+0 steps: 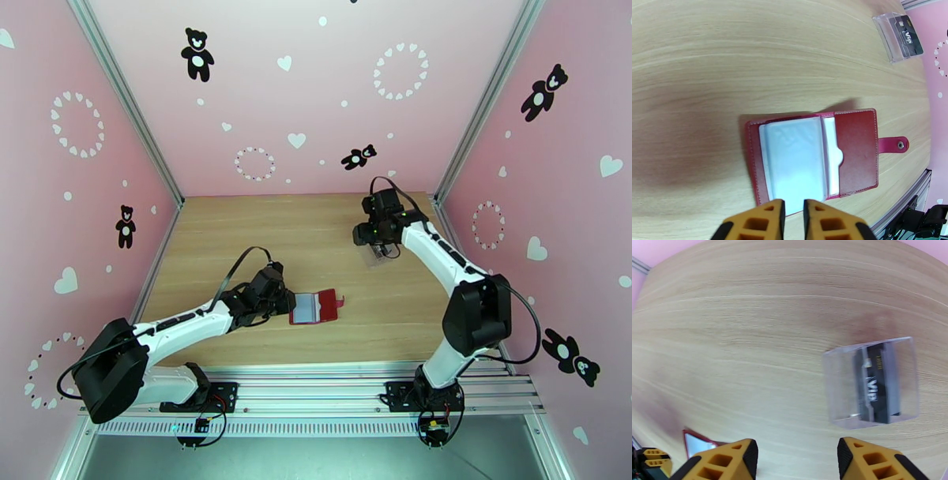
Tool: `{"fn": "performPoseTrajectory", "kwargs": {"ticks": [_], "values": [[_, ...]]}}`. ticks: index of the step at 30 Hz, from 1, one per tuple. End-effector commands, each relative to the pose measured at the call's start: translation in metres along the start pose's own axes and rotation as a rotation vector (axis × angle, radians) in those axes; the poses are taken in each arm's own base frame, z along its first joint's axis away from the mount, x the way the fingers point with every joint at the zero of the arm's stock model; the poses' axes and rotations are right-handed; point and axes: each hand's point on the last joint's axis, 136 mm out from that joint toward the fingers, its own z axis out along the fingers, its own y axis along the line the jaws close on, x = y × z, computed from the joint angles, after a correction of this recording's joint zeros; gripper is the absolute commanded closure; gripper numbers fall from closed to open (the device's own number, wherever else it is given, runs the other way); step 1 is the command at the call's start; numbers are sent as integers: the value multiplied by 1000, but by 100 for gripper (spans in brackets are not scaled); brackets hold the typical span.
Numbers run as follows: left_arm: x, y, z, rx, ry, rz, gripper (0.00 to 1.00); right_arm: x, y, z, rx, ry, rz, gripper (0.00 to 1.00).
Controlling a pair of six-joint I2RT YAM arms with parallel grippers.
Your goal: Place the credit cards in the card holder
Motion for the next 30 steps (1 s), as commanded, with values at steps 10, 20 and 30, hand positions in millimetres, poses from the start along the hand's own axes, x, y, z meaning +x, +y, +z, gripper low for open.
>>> {"fn": "performPoseTrajectory", "kwargs": {"ticks": [10,20,30], "values": [[8,5,2,12,31,0,79,1,-95,33,295,181,1,29],[8,3,11,15,47,-2,79,8,-86,59,221,246,-22,28],[10,5,17,9,55,-5,79,18,-93,79,247,304,-11,30]]}}
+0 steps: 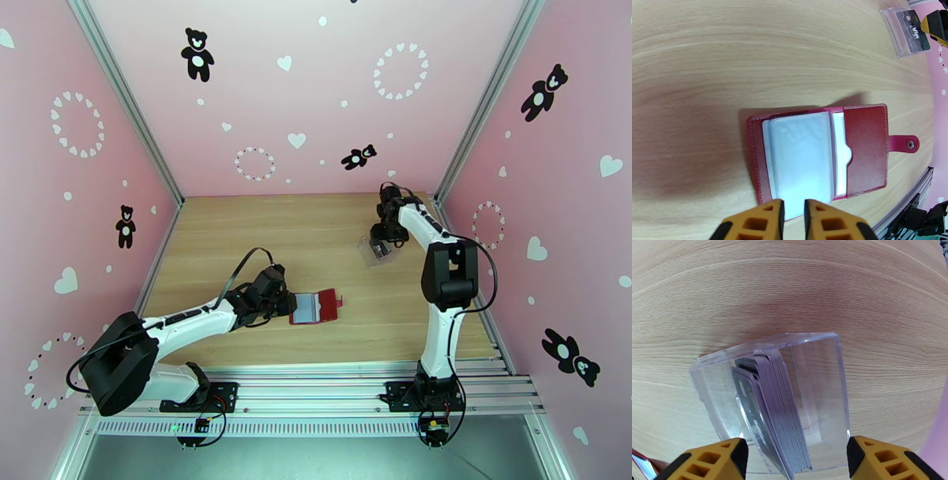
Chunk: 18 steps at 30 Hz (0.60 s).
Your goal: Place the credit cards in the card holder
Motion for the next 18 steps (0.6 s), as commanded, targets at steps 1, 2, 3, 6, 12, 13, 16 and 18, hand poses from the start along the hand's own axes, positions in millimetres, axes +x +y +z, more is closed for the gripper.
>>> {"fn": "performPoseTrajectory", "kwargs": {"ticks": [1,2,3,6,12,13,16,18], "values": [[-1,0,4,15,5,-1,78,7,1,11,2,55,0,31],[-1,0,4,15,4,-2,79,7,1,12,3,58,1,32],[-1,0,4,17,4,-3,78,7,1,13,8,61,1,32],[0,0,5,18,6,-2,79,8,-3,15,25,69,1,33],[1,1,6,17,8,-3,79,7,-11,13,79,65,14,34],[1,1,7,17,8,-3,79,6,-14,12,91,61,19,35],[2,2,7,17,9,-3,79,5,-15,13,96,65,16,37],[2,2,8,18,8,-4,79,5,-15,12,99,67,17,38]]}}
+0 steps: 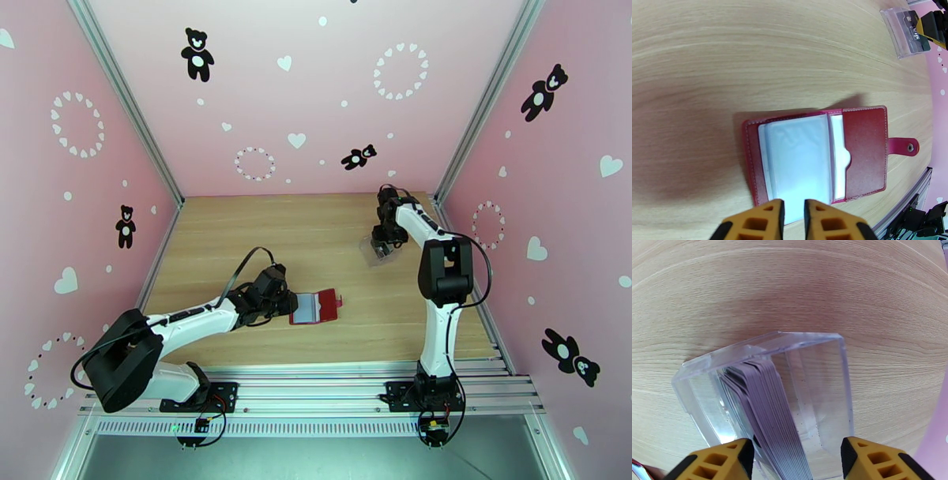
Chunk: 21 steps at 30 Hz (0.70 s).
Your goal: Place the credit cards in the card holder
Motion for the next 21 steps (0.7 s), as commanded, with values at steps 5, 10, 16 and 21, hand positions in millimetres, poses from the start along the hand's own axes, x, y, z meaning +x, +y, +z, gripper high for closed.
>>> {"fn": "performPoseTrajectory", "kwargs": {"ticks": [5,10,16,21], "values": [[4,5,5,0,13,-2,79,0,-10,5,63,30,9,39],[4,6,4,-2,10,-1,79,-1,-15,5,91,22,18,42],[4,6,2,-2,5,-5,78,-1,-8,7,55,22,20,45],[4,6,4,-1,7,-6,79,2,-2,14,33,44,10,48]]}}
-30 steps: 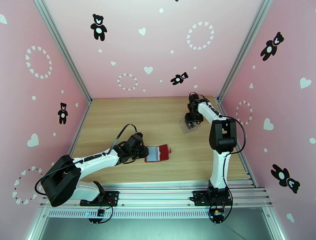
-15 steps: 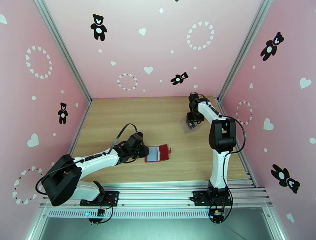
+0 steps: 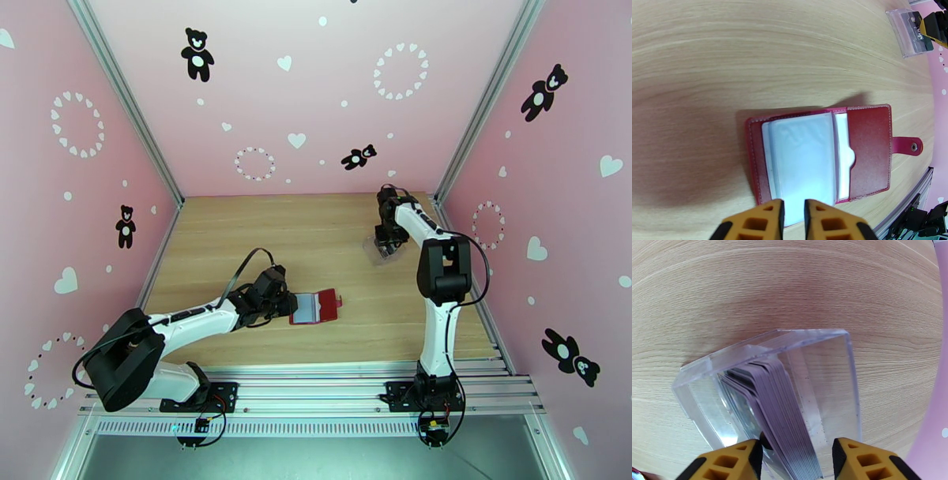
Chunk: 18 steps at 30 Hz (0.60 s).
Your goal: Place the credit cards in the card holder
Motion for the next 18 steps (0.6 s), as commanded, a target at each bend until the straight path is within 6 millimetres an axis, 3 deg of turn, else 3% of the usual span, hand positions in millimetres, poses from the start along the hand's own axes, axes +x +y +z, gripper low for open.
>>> {"fn": "performPoseTrajectory", "kwargs": {"ticks": [1,9,18], "values": [[1,3,1,3,4,-6,79,2,5,10,-8,33,-3,49],[2,4,2,2,4,-6,79,8,22,2,-73,32,5,54],[4,6,1,-3,8,-3,78,36,41,-9,-152,40,26,60]]}}
